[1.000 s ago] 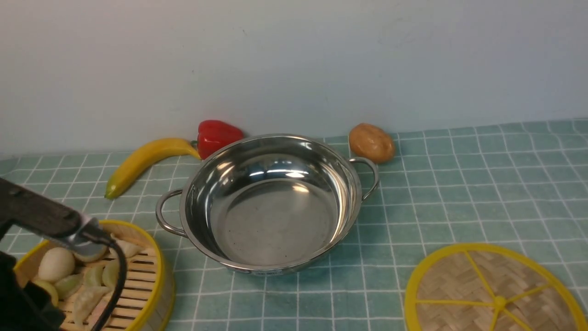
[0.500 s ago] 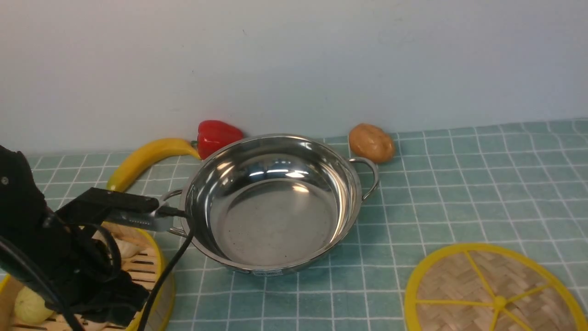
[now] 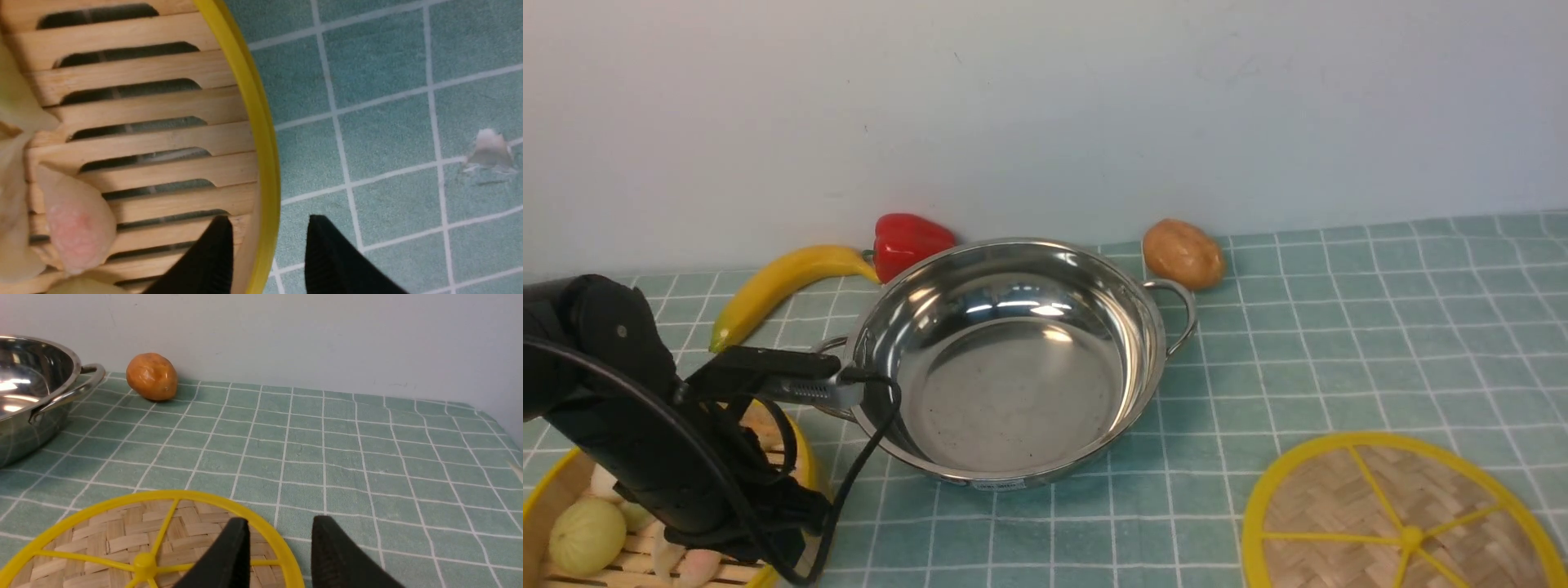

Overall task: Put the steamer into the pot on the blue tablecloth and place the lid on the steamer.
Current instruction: 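Grasp the rim of the steamer basket holding the buns with the left gripper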

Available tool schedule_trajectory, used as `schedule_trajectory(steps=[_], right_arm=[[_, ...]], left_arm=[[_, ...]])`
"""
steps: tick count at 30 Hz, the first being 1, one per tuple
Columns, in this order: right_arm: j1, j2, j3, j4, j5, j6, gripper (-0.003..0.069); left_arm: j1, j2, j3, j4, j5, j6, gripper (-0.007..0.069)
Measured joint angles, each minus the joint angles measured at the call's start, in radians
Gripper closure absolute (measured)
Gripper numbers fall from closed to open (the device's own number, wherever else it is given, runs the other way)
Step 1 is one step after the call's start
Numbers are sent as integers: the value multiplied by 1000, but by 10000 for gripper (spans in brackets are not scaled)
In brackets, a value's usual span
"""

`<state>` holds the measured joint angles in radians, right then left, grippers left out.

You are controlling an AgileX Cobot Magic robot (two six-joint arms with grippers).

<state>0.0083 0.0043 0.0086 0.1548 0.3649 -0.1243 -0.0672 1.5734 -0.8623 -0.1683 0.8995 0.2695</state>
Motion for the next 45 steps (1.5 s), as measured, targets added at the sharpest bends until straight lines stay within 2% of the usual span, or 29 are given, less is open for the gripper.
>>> schedule_trajectory(steps=[13,14,18,20,31,34,39,42,45], right_arm=[[0,0,0,0,0,0,419],[0,0,0,0,0,0,419],[0,0,0,0,0,0,419],[0,0,0,0,0,0,419],[0,0,0,0,0,0,419],[0,0,0,0,0,0,419],[0,0,0,0,0,0,419],[0,0,0,0,0,0,419],[0,0,0,0,0,0,419]], left_arm=[[0,118,-1,-1,-24,2,387],[0,118,-1,-1,-24,2,402],[-1,119,-2,4,-9,23,560],[-3,119,-4,12,-9,34,586],[-3,119,-7,7,23,35,585],[-4,108,-12,45,67,17,585],[-6,15,-57,134,203,-84,595],[-6,-40,-103,150,301,-93,595],[-6,-88,-178,175,327,-76,595]])
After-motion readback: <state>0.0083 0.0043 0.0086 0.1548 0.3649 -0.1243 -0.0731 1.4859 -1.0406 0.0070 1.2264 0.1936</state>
